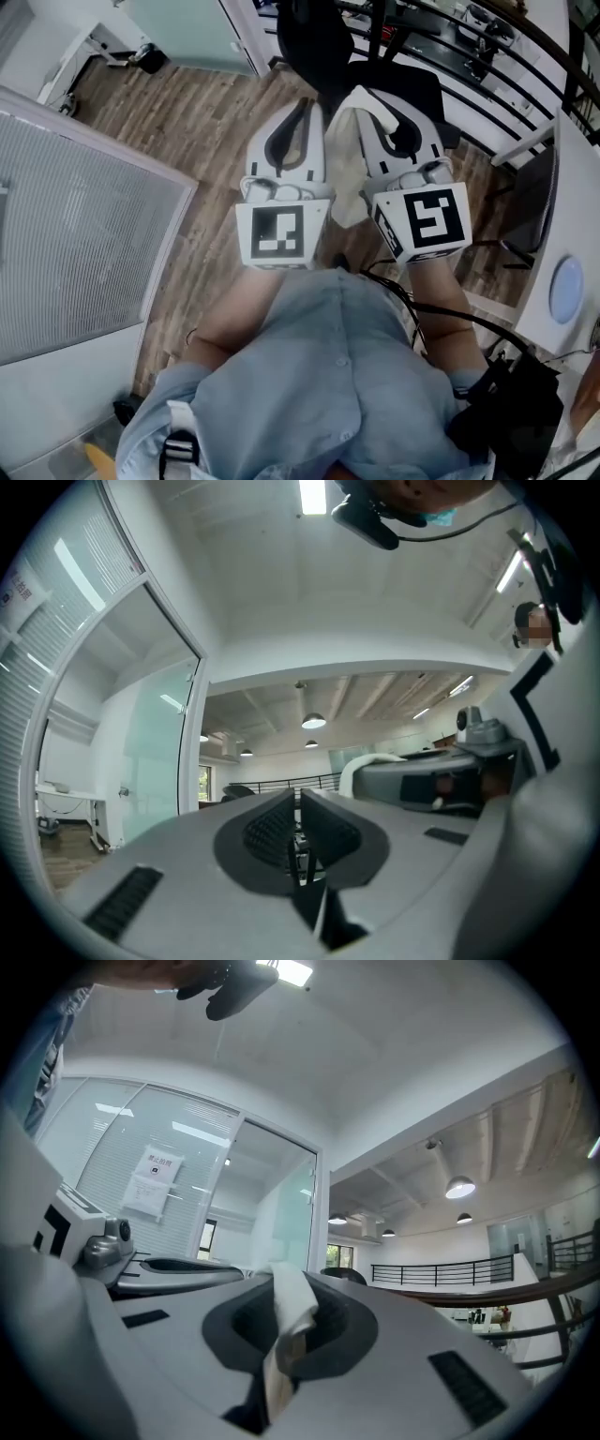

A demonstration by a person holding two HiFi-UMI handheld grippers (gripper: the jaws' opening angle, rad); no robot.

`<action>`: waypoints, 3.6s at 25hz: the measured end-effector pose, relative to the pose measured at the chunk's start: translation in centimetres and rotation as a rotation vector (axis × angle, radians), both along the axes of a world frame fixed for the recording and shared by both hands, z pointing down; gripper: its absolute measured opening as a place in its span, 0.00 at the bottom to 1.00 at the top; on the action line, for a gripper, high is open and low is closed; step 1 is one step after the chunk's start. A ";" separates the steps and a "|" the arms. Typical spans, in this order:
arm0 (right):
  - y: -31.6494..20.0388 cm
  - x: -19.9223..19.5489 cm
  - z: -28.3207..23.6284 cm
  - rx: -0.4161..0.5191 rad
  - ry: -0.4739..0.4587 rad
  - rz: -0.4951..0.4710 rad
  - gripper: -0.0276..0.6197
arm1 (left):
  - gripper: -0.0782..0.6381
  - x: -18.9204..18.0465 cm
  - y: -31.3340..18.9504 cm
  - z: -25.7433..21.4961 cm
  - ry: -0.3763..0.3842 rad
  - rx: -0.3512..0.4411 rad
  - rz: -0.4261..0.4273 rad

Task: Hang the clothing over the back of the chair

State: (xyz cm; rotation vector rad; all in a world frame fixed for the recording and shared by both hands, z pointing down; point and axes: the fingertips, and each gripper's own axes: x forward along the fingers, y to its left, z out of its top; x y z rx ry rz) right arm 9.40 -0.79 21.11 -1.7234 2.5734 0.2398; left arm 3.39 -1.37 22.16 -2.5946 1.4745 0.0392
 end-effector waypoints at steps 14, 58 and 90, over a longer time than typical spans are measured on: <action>-7.7 -0.9 1.3 -0.022 0.000 -0.022 0.08 | 0.14 -0.7 -7.6 2.0 0.011 0.003 0.004; -25.8 -4.6 -5.0 0.061 0.095 0.072 0.08 | 0.15 -4.2 -23.4 2.6 0.061 -0.013 0.143; -27.5 -0.1 -16.4 0.229 0.093 0.113 0.08 | 0.29 2.7 -26.8 8.9 -0.022 -0.193 0.409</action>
